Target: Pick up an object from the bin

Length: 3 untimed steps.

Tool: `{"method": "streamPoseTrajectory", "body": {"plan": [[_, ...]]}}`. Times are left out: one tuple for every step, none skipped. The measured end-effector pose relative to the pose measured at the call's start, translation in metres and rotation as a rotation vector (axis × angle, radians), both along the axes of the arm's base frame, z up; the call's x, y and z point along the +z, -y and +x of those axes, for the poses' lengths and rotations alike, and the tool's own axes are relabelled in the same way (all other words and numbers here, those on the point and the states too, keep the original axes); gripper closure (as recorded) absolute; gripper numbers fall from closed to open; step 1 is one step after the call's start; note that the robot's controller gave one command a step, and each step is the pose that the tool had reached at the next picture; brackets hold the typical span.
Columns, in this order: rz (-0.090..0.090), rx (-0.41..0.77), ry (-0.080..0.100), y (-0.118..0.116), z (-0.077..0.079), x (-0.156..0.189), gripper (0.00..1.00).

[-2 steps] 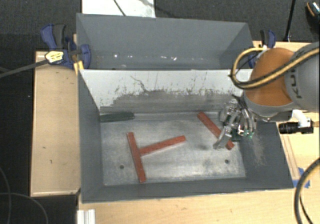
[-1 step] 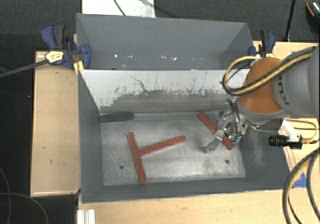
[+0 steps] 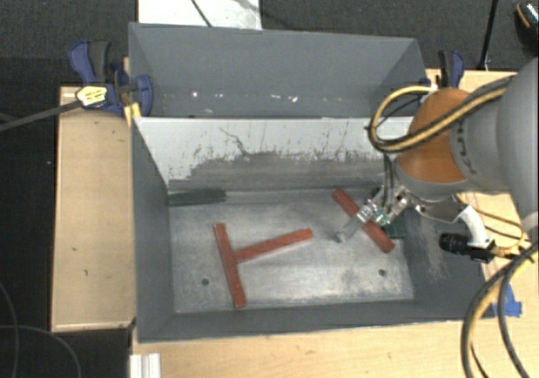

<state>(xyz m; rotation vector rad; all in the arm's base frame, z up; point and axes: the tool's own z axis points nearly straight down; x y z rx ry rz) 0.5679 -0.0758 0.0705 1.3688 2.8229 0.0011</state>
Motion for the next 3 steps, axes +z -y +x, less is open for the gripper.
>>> {"method": "streamPoseTrajectory", "body": {"plan": [[0.000,0.006,-0.001,0.000,0.000,0.000,1.00],[-0.002,0.012,0.001,0.001,0.001,0.006,1.00],[0.000,0.023,0.002,0.001,0.002,0.053,1.00]]}}
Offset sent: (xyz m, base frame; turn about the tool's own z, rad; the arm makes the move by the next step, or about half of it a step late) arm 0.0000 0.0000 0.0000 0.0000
